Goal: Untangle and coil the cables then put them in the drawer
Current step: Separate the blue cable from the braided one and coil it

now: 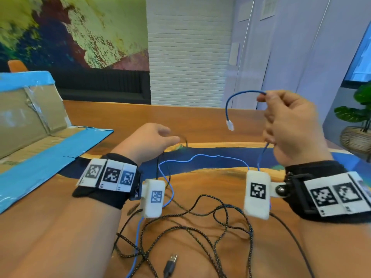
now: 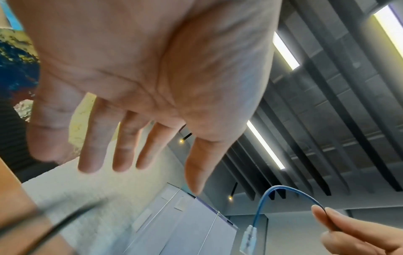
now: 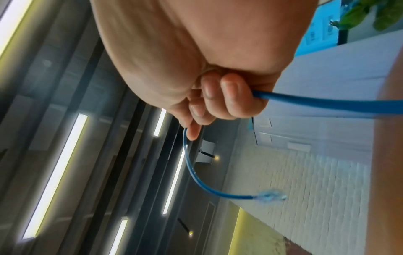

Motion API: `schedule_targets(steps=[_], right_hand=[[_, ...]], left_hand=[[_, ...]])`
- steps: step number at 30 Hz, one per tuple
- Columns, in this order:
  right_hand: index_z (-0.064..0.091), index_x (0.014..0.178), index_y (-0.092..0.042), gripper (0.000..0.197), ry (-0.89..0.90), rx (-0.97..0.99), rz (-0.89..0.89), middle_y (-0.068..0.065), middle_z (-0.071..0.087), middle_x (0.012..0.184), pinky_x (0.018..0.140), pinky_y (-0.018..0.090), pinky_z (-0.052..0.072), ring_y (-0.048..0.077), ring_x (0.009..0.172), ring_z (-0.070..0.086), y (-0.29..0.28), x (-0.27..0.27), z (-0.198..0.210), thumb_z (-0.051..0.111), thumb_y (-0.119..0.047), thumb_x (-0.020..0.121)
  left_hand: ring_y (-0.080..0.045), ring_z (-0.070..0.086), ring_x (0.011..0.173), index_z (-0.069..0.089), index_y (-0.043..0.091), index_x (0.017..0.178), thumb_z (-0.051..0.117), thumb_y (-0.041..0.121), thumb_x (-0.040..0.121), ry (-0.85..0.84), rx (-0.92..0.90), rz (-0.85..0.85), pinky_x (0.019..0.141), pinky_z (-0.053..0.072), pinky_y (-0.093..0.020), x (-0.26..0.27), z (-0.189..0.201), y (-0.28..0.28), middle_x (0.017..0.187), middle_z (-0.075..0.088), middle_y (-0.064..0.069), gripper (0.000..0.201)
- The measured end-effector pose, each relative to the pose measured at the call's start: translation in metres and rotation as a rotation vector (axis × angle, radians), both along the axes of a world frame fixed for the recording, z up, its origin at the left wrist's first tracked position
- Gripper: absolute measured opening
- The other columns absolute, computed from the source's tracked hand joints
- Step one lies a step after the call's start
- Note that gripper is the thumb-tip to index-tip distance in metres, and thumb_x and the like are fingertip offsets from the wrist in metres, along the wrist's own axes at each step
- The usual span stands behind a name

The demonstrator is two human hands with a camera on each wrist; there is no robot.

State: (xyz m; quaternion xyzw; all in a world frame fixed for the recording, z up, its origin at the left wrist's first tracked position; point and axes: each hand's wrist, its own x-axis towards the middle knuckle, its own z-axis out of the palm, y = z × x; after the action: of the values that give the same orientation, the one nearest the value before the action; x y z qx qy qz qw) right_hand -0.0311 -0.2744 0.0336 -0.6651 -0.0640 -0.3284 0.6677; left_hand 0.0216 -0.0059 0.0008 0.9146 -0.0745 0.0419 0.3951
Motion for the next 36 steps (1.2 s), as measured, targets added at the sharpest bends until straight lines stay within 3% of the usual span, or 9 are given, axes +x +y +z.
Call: schedule_targets(steps=[7,10,13,17,21,25,29,32,36], right_hand=[[0.074,0.091,-0.016,0.023,-0.059,-0.237,0.252,-0.006,0.040,0.053,0.043,0.022,0.026,0.007,0.044,0.031,0.033,-0.009,-0.004,0.055,-0.017,0.104],[0.074,0.097,-0.011,0.019,-0.141,-0.219,0.286,-0.013,0.043,0.051,0.044,0.019,0.028,0.003,0.043,0.033,0.040,-0.014,0.000,0.057,-0.016,0.103],[0.075,0.100,-0.007,0.014,-0.163,-0.285,0.132,-0.019,0.054,0.049,0.047,0.008,0.033,-0.001,0.044,0.047,0.031,-0.015,0.002,0.062,-0.013,0.100],[0.077,0.108,-0.021,0.021,-0.034,-0.445,0.094,0.002,0.062,0.062,0.047,0.010,0.032,0.001,0.043,0.042,0.031,-0.014,-0.005,0.060,-0.011,0.101],[0.074,0.117,-0.029,0.024,0.152,-0.811,0.211,-0.002,0.075,0.071,0.050,0.017,0.038,0.001,0.047,0.044,0.061,-0.018,-0.016,0.057,-0.021,0.103],[0.073,0.080,-0.011,0.036,0.175,-0.981,0.319,0.001,0.062,0.055,0.056,0.035,0.039,0.008,0.049,0.044,0.083,-0.028,-0.020,0.058,-0.036,0.102],[0.079,0.080,-0.014,0.027,0.084,-0.810,0.322,-0.003,0.050,0.055,0.055,0.027,0.033,0.008,0.055,0.038,0.068,-0.035,-0.003,0.066,-0.031,0.096],[0.076,0.074,-0.012,0.023,0.015,-0.651,0.264,0.014,0.070,0.069,0.061,0.036,0.043,0.014,0.065,0.051,0.049,-0.034,0.005,0.074,-0.028,0.091],[0.076,0.076,-0.010,0.019,-0.015,-0.574,0.151,0.013,0.067,0.068,0.058,0.026,0.040,0.012,0.064,0.050,0.033,-0.026,0.003,0.079,-0.027,0.085]], left_hand=[[-0.010,0.068,0.113,0.050,0.023,0.149,0.075,0.022,0.086,-0.177,-0.446,-0.413,0.097,0.053,-0.025,-0.037,0.035,-0.023,0.116,0.074,0.004,0.068],[-0.024,0.061,0.062,0.072,0.012,0.103,0.061,0.020,0.100,-0.070,-0.509,-0.592,0.073,0.055,-0.031,-0.051,0.034,-0.033,0.060,0.054,-0.002,0.013],[-0.010,0.019,0.044,0.060,0.015,0.069,0.053,0.036,0.096,0.136,-0.799,-0.604,0.044,0.037,-0.022,-0.056,0.040,-0.026,0.057,0.021,0.005,0.035],[-0.007,0.013,0.046,0.069,0.011,0.084,0.041,0.030,0.104,0.195,-1.219,-0.627,0.041,0.024,-0.018,-0.055,0.051,-0.023,0.061,0.021,0.008,0.040],[-0.007,0.051,0.055,0.066,0.003,0.114,0.034,0.023,0.111,0.030,-1.452,-0.531,0.065,0.054,-0.024,-0.051,0.048,-0.036,0.066,0.048,0.004,0.038],[-0.016,0.072,0.097,0.065,0.009,0.119,0.033,0.021,0.112,-0.171,-1.231,-0.421,0.096,0.049,-0.033,-0.042,0.038,-0.037,0.088,0.074,-0.001,0.034],[-0.013,0.067,0.068,0.070,0.006,0.109,0.042,0.013,0.110,-0.263,-0.612,-0.390,0.067,0.047,-0.026,-0.044,0.033,-0.031,0.071,0.072,-0.002,0.029],[-0.021,0.055,0.050,0.075,0.011,0.089,0.046,0.019,0.108,-0.072,-0.430,-0.559,0.069,0.051,-0.051,-0.049,0.029,-0.027,0.051,0.051,-0.005,0.035],[-0.015,0.024,0.045,0.071,0.000,0.088,0.040,0.023,0.110,0.088,-0.374,-0.630,0.058,0.045,-0.032,-0.053,0.030,-0.029,0.053,0.027,0.001,0.044]])
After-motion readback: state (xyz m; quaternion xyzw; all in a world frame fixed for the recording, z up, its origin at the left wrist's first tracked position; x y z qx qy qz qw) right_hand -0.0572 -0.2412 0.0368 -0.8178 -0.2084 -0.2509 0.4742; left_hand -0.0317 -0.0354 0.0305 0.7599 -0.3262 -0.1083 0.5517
